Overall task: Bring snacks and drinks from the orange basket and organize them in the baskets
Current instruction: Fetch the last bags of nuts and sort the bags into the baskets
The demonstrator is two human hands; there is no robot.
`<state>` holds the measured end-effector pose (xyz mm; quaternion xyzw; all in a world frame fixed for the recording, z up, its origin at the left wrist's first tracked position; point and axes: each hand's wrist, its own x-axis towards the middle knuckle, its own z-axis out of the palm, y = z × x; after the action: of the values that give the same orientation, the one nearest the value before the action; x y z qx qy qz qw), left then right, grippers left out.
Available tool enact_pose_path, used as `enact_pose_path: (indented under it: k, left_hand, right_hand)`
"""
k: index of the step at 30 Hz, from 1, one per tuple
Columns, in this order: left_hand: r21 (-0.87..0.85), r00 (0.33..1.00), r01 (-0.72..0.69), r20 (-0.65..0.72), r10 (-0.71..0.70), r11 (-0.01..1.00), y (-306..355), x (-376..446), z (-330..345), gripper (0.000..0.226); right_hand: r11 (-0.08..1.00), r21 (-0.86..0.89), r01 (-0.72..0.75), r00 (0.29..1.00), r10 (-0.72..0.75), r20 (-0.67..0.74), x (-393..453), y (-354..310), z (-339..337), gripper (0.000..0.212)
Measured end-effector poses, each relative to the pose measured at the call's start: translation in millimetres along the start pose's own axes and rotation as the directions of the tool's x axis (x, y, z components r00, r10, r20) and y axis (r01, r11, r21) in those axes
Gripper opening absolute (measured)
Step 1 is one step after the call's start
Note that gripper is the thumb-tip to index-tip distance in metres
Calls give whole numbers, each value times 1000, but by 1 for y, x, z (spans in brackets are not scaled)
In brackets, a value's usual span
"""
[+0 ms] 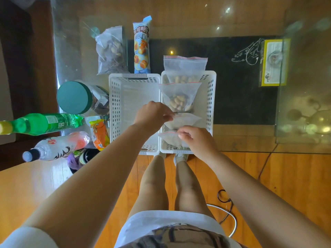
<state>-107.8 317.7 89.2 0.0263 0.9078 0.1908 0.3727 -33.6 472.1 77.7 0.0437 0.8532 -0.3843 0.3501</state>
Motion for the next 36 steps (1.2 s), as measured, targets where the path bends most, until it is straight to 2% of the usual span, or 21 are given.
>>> enact_pose_path:
  k: [4, 7, 9, 11, 13, 15, 17, 19, 23, 27, 28, 30, 33, 34, 36]
  left_hand:
    - [-44, 995, 21, -94, -26, 999, 0, 0, -1, 19]
    - [-45, 987, 44, -151, -50, 998, -2, -3, -3, 18]
    - [-66, 982, 60, -176, -71, 996, -3, -5, -5, 17]
    - [-97, 974, 71, -207, -90, 993, -3, -5, -7, 16]
    - [-109, 969, 60, -233, -84, 992, -2, -5, -9, 16]
    - [-107, 969, 37, -241, -62, 994, -2, -3, -10, 16]
    - [-128, 970, 5, -240, -36, 992, -5, -1, -9, 18]
    - [-177, 963, -18, -269, -30, 984, -13, 0, -8, 24]
    - [-279, 929, 46, -340, -144, 959, -39, -3, -9, 46]
    - [-375, 901, 211, -283, -328, 903, -74, -13, -18, 58]
    - [-400, 901, 206, -278, -333, 893, -79, -16, -21, 57]
    - [-416, 902, 90, -352, -252, 905, -89, -23, -33, 52]
    - [-350, 833, -72, -536, -136, 934, -100, -30, -57, 50]
    - [-326, 803, -67, -579, -143, 943, -107, -30, -66, 52]
    - [-278, 761, 56, -610, -221, 959, -124, -24, -81, 58]
  right_hand:
    - [997, -82, 14, 980, -30, -195, 5, -3, -1, 21]
    - [971, -200, 133, 933, -191, -306, -5, -9, 1, 25]
    - [922, -323, 215, 873, -330, -360, -15, -10, 6, 32]
    - [846, -445, 293, 818, -463, -341, -24, -9, 14, 33]
    - [771, -534, 346, 829, -518, -211, -26, -6, 21, 40]
    - [753, -578, 314, 888, -449, -103, -20, -3, 26, 59]
    - [786, -568, 243, 930, -356, -95, -9, 0, 28, 74]
    - [803, -562, 198, 952, -294, -85, 5, 4, 28, 78]
    - [748, -636, 189, 972, -234, 13, 21, 13, 26, 78]
    - [691, -690, 217, 971, -226, 79, 23, 17, 20, 78]
    - [699, -682, 217, 970, -230, 73, 23, 14, 17, 77]
    - [743, -633, 220, 966, -254, 38, 27, 0, 12, 70]
    - [762, -606, 229, 957, -289, -2, 47, -30, 8, 55]
    - [762, -602, 240, 951, -308, -11, 58, -42, 6, 52]
    - [768, -585, 262, 936, -350, -41, 83, -69, 5, 48]
